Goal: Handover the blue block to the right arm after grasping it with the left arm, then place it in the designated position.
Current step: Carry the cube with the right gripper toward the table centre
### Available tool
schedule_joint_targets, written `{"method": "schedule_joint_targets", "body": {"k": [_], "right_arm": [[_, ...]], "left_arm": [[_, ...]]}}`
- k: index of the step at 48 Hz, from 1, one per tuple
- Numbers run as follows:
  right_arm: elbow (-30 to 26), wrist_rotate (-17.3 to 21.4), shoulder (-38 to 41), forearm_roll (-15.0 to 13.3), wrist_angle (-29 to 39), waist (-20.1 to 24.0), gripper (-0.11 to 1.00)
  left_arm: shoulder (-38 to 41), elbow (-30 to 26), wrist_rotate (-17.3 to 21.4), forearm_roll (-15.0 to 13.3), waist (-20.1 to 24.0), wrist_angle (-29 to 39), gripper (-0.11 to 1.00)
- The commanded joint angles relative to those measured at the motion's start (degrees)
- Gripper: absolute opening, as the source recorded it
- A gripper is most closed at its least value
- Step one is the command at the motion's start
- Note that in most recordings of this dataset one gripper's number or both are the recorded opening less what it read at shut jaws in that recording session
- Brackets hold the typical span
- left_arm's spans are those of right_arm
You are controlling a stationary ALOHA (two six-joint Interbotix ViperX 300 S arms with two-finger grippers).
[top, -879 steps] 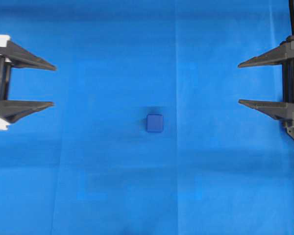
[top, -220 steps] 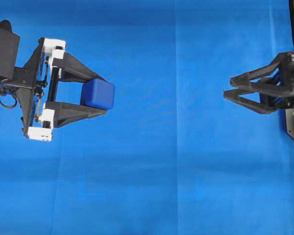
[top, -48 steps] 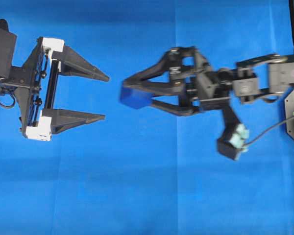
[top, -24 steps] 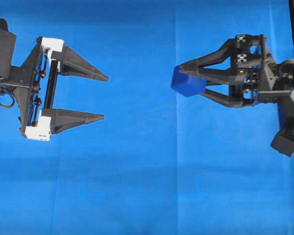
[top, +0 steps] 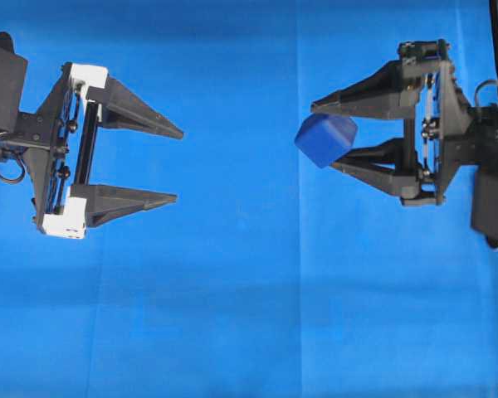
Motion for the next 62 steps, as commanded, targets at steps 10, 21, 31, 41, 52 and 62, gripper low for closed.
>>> {"method": "schedule_joint_targets", "body": {"k": [10,21,31,41,52,62], "right_arm": [[-0.4,19.6,-1.4,2.3,0.7,0.2,0.47],[-0.5,27.7,-1.4,2.3,0.8,0.8,0.47],[-0.5,29.4,-1.4,2.5,1.2,0.9,0.47],[-0.5,30.6,-1.4,2.5,1.9,0.9,0.47],[-0.5,30.8,-1.3,2.5,2.4,1.0,0.47],[-0.5,30.8,-1.4,2.5,2.4,1.0,0.47]], "left_arm": [[-0.2,-0.9,0.3,0.1,-0.1,-0.4,0.93],[-0.2,-0.9,0.4,0.1,-0.1,-0.4,0.93],[-0.2,-0.9,0.4,0.2,-0.1,-0.4,0.93],[-0.1,-1.0,0.4,0.1,-0.1,-0.4,0.93],[-0.1,-1.1,0.4,0.1,-0.1,-0.4,0.93],[-0.1,-1.0,0.4,0.1,-0.1,-0.4,0.93]]}}
